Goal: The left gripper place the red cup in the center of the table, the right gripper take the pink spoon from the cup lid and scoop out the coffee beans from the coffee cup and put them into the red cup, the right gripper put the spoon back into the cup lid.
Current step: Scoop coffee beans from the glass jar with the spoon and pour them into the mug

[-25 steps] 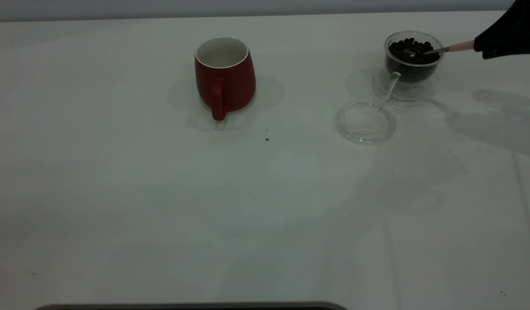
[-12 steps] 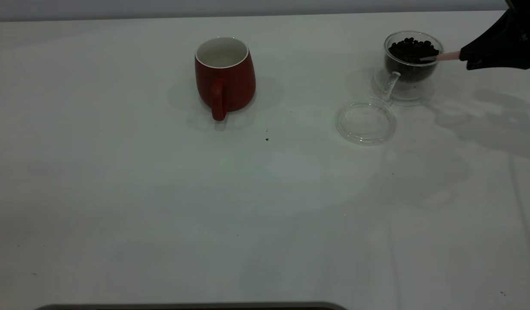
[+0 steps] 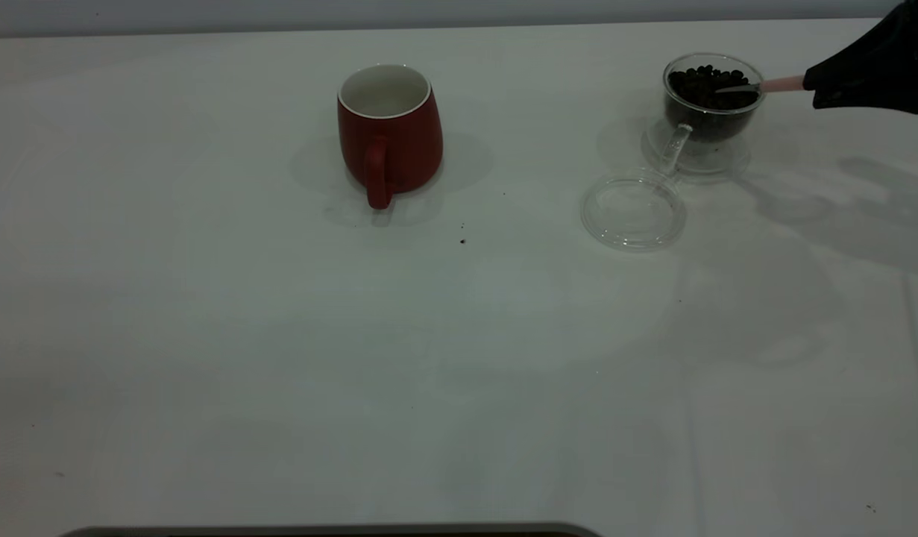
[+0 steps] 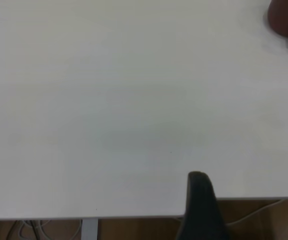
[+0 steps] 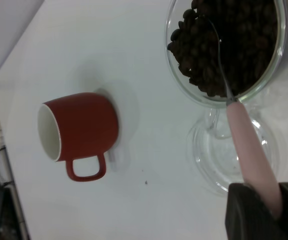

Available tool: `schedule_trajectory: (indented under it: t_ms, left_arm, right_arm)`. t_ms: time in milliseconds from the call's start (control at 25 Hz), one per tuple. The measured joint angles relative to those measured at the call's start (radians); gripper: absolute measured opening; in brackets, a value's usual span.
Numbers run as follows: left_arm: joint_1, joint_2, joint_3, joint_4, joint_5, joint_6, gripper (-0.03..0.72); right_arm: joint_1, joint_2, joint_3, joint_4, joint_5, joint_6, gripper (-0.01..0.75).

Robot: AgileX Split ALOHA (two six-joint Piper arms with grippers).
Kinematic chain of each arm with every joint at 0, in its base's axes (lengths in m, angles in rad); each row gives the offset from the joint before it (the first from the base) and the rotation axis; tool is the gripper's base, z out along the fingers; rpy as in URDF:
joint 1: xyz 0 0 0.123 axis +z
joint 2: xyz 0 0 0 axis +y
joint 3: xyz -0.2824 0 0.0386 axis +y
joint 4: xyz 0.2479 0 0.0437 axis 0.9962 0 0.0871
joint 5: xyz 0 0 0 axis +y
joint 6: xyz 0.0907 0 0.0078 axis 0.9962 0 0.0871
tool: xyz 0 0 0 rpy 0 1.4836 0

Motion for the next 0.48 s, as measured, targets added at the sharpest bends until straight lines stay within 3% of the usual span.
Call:
schedule_trajectory:
  t_ms: [480]
  left_arm:
    - [0.000,0.000,0.000,0.000,0.000,0.000,0.569]
  right_arm:
    - [-0.041,0.065,-0.001,0.055,0.097,-0.032,0.110]
